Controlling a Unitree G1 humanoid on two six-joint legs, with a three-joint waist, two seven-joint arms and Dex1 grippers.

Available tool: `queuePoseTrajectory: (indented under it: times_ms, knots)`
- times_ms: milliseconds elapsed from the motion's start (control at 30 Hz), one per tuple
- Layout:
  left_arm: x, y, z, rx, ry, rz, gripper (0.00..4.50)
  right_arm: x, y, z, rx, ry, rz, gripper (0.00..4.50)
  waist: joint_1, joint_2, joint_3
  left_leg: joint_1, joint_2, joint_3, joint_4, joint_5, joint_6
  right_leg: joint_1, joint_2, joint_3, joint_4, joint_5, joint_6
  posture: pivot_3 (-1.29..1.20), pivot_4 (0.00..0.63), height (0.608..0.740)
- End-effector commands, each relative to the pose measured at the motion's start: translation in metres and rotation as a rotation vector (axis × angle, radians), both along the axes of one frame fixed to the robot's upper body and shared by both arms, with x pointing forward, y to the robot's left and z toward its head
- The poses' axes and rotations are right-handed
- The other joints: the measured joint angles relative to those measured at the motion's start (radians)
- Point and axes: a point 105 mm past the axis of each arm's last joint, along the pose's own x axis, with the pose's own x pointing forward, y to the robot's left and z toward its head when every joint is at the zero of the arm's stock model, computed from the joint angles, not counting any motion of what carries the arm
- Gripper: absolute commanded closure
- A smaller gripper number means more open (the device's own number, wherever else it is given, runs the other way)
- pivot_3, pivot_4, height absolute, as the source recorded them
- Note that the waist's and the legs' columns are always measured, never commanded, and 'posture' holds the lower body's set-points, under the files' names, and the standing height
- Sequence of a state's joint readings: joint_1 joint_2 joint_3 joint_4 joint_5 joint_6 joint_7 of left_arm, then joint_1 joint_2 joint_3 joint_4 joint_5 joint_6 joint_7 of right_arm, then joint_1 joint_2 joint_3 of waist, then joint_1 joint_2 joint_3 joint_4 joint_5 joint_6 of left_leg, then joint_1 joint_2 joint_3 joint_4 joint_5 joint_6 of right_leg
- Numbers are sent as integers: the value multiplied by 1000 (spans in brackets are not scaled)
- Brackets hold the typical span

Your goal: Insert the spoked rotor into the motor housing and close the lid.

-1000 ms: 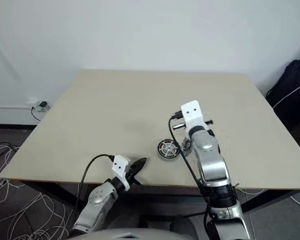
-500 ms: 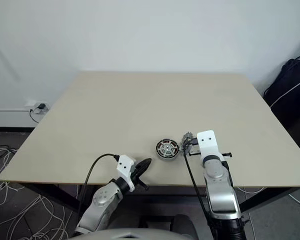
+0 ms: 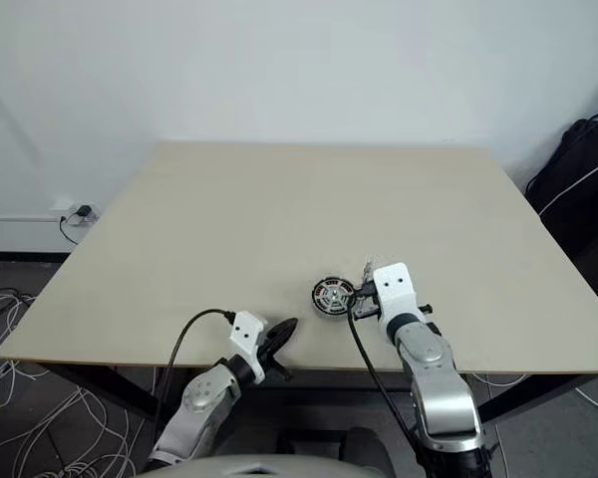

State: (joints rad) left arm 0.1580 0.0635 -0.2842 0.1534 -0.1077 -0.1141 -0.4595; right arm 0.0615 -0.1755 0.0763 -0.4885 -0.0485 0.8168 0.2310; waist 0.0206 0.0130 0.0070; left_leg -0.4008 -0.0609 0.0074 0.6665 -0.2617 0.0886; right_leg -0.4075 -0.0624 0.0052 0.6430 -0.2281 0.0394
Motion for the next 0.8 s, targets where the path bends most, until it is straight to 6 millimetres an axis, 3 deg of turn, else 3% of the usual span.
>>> queuePoseTrajectory:
  times_ms: [33, 500, 800]
  knots:
    - [4, -2, 9, -13, -47, -8, 4500, 6, 10, 20, 36, -79, 53, 4479, 0, 0, 0, 0, 0, 0, 0, 0, 0, 0, 0, 0, 0, 0, 0, 0, 0, 740]
    - [6, 3, 13, -9, -59, -4, 4500, 13, 42, -14, 83, 9, 120, 4479, -2, 0, 0, 0, 0, 0, 0, 0, 0, -1, 0, 0, 0, 0, 0, 0, 0, 740]
    - [9, -5, 37, -20, -84, -12, 4500, 10, 54, -41, 82, 87, 153, 4479, -4, 0, 0, 0, 0, 0, -1, 0, 0, 0, 0, 1, 0, 0, 0, 0, 0, 740]
